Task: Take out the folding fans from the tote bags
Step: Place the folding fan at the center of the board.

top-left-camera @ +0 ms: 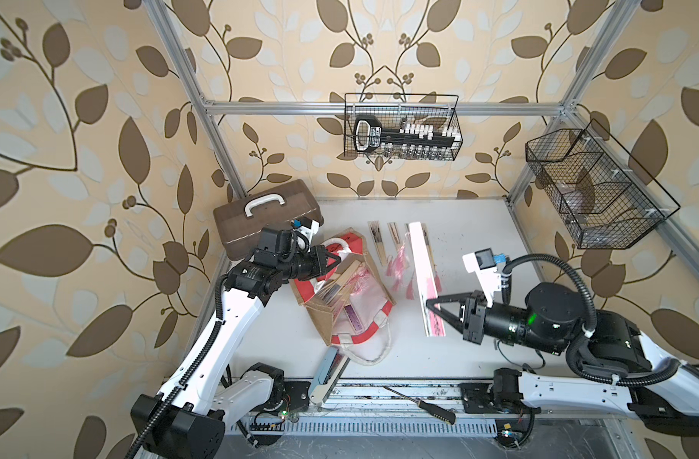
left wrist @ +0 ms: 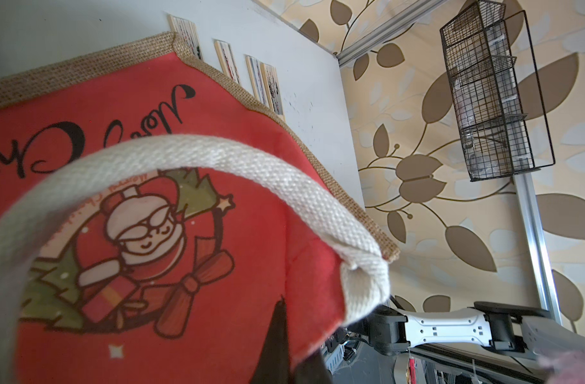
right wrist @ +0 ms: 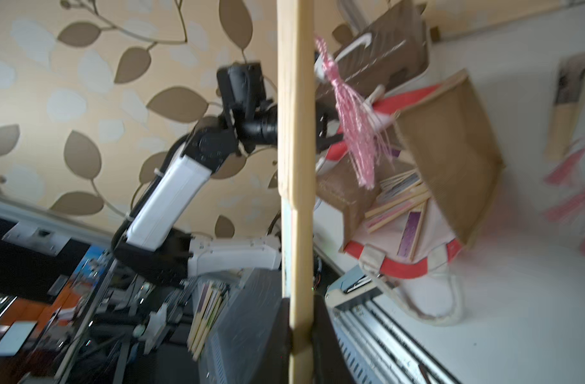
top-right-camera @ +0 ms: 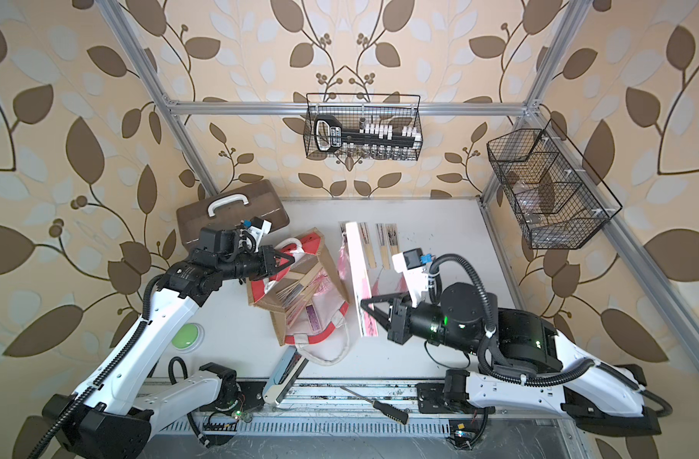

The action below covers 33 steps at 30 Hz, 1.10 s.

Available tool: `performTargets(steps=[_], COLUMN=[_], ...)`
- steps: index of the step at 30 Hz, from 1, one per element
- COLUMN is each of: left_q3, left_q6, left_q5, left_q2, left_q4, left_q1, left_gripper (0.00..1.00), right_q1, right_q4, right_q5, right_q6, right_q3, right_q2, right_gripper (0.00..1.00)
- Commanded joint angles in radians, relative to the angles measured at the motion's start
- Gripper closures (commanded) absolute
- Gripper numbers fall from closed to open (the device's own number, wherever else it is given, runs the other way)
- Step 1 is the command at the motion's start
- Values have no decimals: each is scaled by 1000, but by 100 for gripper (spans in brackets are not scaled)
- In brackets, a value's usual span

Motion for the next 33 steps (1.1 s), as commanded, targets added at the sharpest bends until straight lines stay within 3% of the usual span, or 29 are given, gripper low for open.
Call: performTargets(steps=[1,4,6,11,15,22,25,30,33], left_q3=[-2,-4,-5,-6,-6,-13,-15,-19,-18], left_q6=[28,31,33,37,37,35,34,35,35], left_q5=[-6,-8,-13,-15,-12,-3,0,-3,-2], left_q2=[-21,-25,-29,-29,-31,-28,-28,-30,-27], left_q4=[7,4,1,-3,-5,-2,-1,1,-1], left_q1=[-1,0,0,0,0,0,0,0,0], left_gripper=[100,100,100,100,100,100,100,100,100], right_q1=[-232,-488,-610,-826,-948,-1060,-1067,-1093,-1094], right_q4=[-74,-13,2,83,124,144,80,111,84], right_q5=[-116,-309,-366,-475,-438,-382,-316,-395,-365], right_q6=[-110,-147,-180,-193,-242,-363,-418,-423,-462], right_q3=[34,34,36,-44,-136,-190,-124,11,132], right_q2=[90,171,233,338,427,630,739,870,938], right_gripper=[91,91,91,91,91,91,91,90,90])
